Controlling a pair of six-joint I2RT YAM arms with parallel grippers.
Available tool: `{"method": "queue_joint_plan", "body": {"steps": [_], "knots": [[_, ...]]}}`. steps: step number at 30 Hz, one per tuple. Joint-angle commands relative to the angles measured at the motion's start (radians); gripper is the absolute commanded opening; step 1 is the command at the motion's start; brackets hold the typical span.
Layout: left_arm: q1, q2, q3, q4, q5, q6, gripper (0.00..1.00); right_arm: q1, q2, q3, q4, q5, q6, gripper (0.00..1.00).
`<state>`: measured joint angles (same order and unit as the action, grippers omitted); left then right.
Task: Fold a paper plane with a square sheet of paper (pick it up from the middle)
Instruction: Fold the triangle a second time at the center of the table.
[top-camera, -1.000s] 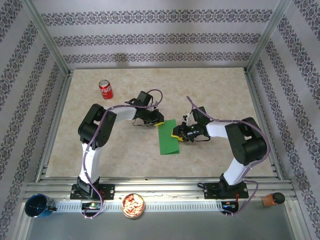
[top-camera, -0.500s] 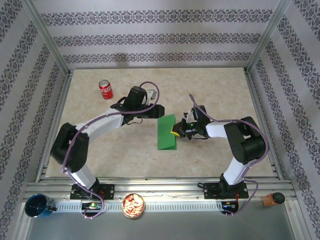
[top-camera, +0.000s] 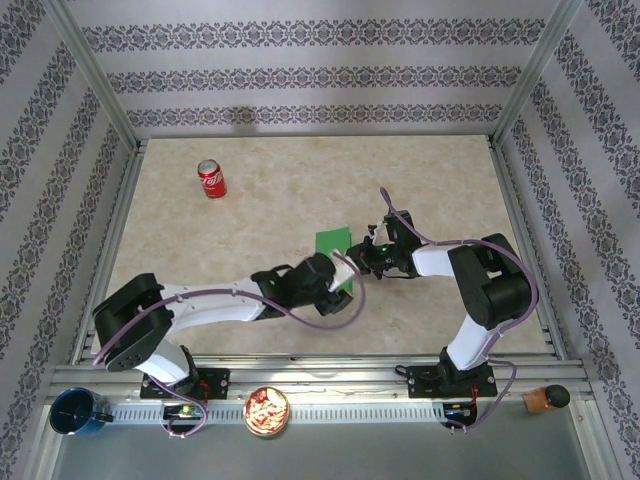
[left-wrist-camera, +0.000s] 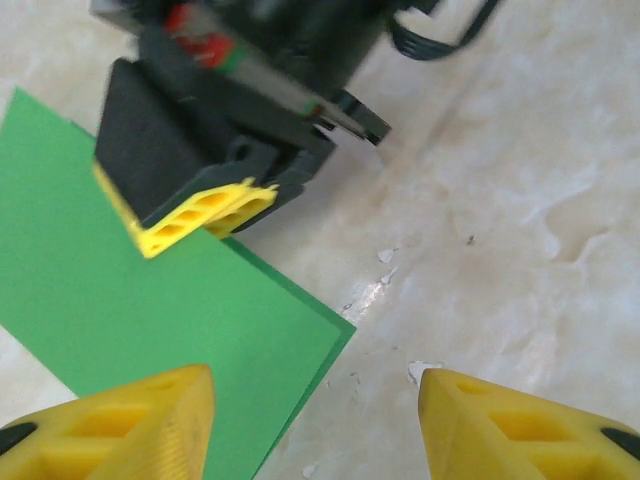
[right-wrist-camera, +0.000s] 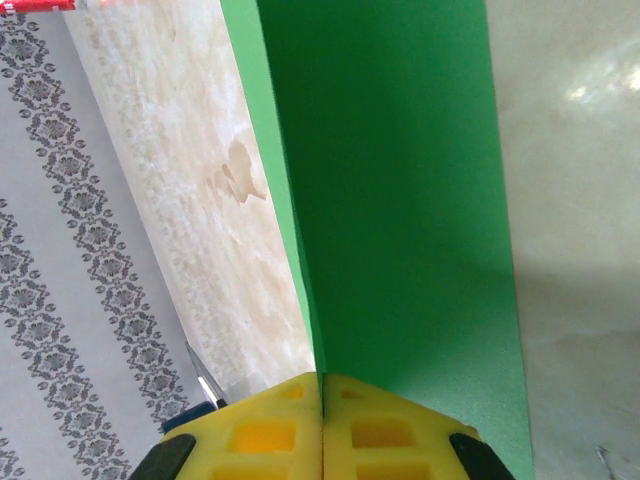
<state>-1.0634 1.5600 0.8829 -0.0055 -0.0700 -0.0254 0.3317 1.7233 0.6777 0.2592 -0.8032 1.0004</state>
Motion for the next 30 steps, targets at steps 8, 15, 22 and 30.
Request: {"method": "queue_joint_plan", "body": {"steps": [8,15,22,30], "knots": [[-0.079,0.17,0.157,-0.153,-0.265,0.13,0.62,0.01,-0.02,0.001,0.006,-0.008,0.003,0.09],[-0.079,0.241,0.193,-0.161,-0.328,0.117,0.61,0.009,-0.027,-0.003,-0.005,-0.004,-0.001,0.09],[-0.076,0.242,0.201,-0.151,-0.37,0.11,0.51,0.009,-0.028,-0.003,-0.018,-0.002,-0.011,0.1],[-0.069,0.248,0.215,-0.173,-0.342,0.102,0.25,0.008,-0.036,-0.003,-0.03,0.002,-0.02,0.1]]}}
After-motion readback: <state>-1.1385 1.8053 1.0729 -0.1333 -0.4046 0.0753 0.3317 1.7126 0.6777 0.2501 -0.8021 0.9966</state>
